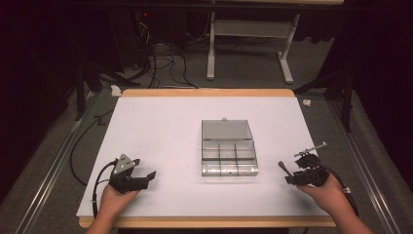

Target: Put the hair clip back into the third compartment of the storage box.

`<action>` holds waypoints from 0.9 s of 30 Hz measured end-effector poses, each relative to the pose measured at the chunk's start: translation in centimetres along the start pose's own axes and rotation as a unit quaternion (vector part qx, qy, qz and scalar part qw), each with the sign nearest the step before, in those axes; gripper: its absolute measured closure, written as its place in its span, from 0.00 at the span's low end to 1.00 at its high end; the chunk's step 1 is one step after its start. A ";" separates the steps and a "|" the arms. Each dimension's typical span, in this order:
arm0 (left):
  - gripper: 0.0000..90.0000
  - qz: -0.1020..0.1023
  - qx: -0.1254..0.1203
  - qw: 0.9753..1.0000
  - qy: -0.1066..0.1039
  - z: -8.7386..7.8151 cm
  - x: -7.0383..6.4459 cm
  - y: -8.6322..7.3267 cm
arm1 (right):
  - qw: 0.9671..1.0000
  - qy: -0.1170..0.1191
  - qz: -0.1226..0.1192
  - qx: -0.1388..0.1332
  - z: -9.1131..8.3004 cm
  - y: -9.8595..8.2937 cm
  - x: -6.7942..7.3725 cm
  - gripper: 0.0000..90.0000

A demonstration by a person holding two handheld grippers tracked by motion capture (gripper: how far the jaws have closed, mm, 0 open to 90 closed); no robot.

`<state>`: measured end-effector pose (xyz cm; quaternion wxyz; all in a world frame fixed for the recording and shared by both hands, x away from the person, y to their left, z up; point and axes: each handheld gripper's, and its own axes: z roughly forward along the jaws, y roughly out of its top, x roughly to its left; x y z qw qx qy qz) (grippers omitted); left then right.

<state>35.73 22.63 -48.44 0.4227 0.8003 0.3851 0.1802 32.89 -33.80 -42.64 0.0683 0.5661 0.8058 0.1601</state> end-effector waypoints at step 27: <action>0.06 -0.002 0.007 1.000 0.000 0.1 0.0 0.1 | 0.999 0.007 -0.017 0.040 0.0 2.2 -0.1 0.64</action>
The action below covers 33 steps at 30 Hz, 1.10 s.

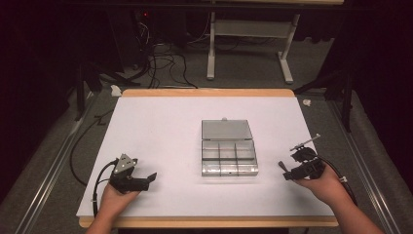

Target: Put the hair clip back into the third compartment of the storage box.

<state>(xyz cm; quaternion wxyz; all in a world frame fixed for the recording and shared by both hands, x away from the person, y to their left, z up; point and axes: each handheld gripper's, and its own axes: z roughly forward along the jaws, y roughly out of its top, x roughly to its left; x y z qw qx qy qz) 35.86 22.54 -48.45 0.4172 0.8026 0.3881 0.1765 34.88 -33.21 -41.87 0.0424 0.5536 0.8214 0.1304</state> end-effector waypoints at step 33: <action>0.02 0.004 -0.011 1.000 0.003 -0.2 -0.1 -0.1 | 0.999 -0.011 -0.018 0.025 0.4 2.5 -0.3 0.69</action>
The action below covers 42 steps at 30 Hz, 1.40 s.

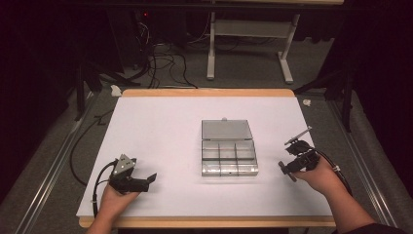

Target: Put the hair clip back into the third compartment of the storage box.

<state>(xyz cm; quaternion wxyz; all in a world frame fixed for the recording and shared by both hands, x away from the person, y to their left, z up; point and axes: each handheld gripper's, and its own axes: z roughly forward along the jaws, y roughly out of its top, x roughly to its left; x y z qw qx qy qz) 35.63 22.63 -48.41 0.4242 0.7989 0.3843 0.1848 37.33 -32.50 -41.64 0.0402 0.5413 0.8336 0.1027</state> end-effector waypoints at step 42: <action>0.04 0.009 0.004 1.000 -0.012 0.1 -0.1 0.0 | 0.998 -0.001 -0.028 0.059 2.4 1.8 -1.2 0.93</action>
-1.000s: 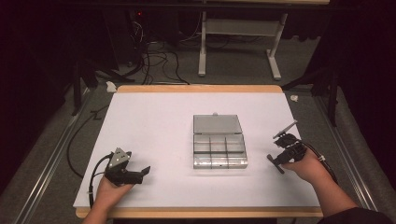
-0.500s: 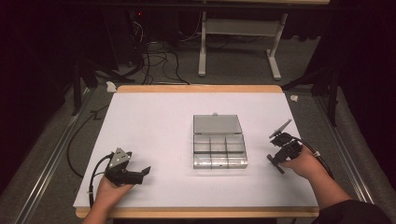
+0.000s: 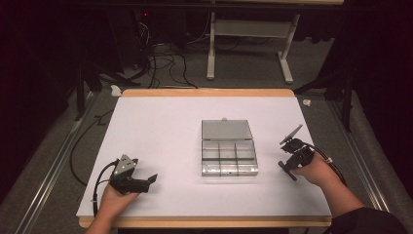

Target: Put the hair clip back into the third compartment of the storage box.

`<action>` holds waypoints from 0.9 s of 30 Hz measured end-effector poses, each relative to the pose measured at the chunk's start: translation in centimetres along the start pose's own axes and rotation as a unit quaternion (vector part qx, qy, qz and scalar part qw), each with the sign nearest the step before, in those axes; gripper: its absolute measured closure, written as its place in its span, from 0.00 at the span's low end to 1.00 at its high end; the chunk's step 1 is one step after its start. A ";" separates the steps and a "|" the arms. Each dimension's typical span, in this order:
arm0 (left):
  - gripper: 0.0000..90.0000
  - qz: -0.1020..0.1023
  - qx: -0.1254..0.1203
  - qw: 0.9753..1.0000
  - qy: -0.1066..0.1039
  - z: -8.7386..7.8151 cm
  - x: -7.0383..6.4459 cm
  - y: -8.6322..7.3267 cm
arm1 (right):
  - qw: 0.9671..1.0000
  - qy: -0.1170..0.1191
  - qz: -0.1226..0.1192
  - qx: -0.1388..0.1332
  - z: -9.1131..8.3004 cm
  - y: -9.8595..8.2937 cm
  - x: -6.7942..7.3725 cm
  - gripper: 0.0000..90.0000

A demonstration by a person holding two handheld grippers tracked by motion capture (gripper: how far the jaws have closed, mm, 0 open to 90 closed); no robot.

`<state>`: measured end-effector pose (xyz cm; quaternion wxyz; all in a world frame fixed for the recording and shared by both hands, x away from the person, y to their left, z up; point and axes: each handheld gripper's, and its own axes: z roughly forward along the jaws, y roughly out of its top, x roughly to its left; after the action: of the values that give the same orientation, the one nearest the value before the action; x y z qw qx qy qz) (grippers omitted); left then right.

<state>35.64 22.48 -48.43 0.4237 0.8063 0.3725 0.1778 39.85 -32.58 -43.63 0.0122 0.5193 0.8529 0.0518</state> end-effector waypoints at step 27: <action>0.05 0.004 0.000 1.000 0.001 0.0 0.0 0.0 | 1.000 0.014 -0.014 -0.023 -3.0 0.8 1.9 0.95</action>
<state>35.60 22.45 -48.42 0.4226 0.8076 0.3700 0.1798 39.49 -30.74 -40.49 0.0126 0.5062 0.8588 0.0783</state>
